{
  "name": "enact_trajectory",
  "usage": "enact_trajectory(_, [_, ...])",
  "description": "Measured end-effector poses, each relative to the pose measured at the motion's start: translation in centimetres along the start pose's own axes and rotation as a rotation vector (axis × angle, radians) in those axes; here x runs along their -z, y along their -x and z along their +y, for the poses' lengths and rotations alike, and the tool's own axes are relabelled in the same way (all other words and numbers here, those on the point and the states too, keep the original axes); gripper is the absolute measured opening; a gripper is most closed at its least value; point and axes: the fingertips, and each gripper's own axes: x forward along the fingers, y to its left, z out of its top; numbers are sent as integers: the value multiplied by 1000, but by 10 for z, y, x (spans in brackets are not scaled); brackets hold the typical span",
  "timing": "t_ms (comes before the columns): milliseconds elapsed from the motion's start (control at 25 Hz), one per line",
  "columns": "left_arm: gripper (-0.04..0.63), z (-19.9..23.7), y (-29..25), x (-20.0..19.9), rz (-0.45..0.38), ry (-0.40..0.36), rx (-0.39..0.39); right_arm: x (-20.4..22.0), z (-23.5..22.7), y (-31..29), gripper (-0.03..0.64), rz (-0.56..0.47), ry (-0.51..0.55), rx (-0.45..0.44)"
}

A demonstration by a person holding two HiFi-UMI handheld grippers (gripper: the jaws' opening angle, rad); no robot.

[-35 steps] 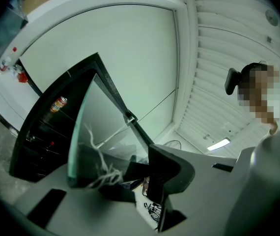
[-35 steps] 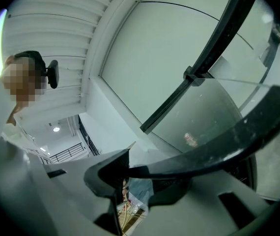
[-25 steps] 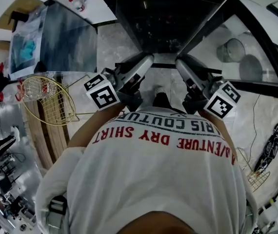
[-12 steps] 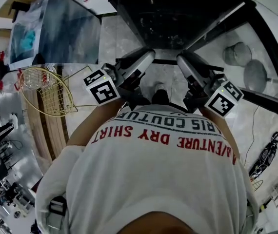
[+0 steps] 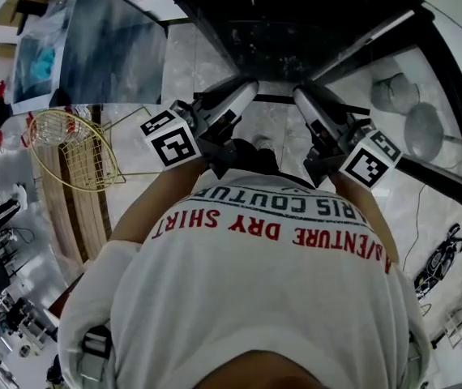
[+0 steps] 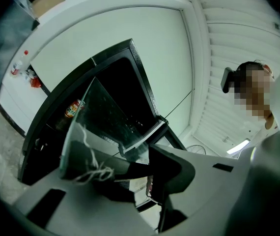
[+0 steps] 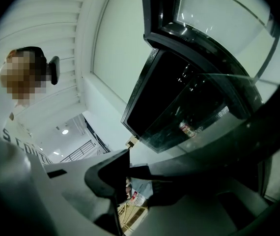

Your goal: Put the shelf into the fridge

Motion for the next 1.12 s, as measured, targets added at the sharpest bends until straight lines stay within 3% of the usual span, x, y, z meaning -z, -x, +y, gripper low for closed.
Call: enact_trajectory(1120, [109,51,-25,-2,37,40,-32,2,-50,-25,118,14,-67,40])
